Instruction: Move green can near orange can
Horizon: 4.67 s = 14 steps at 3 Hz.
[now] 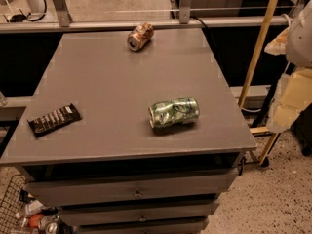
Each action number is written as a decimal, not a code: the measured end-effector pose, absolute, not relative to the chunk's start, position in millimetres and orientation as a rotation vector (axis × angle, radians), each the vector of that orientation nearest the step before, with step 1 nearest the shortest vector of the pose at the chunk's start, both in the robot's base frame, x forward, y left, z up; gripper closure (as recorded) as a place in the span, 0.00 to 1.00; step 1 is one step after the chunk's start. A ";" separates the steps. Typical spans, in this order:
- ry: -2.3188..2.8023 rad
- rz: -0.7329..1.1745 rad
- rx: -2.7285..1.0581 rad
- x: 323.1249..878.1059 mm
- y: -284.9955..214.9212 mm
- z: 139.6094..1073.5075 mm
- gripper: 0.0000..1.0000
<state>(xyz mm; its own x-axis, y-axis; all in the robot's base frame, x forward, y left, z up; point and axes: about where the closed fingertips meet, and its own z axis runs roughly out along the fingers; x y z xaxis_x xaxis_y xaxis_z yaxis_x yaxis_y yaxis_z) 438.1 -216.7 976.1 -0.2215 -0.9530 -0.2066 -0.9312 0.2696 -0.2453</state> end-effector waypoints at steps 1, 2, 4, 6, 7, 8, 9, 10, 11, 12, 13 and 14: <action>2.232 -0.098 -1.725 438.1 -216.7 976.2 0.00; 2.128 -0.013 -1.825 463.9 -194.7 964.0 0.00; 1.834 0.223 -2.028 512.0 -117.5 931.6 0.00; 1.765 0.321 -2.126 521.2 -73.1 887.0 0.00; 1.784 0.331 -2.162 522.1 -66.0 868.2 0.00; 1.821 0.349 -2.177 521.9 -65.9 849.8 0.18; 1.863 0.362 -2.184 520.6 -71.1 836.8 0.41; 1.896 0.350 -2.144 524.3 -82.8 841.3 0.64; 1.990 0.298 -2.021 541.6 -107.9 857.0 0.88; 2.121 0.254 -1.757 571.6 -146.6 884.1 1.00; 2.121 0.254 -1.757 571.6 -146.6 884.1 1.00; 2.147 0.211 -1.706 599.9 -147.3 889.1 1.00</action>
Offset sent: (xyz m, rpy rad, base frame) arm 0.0658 0.0551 -0.0354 0.1180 0.0572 0.2993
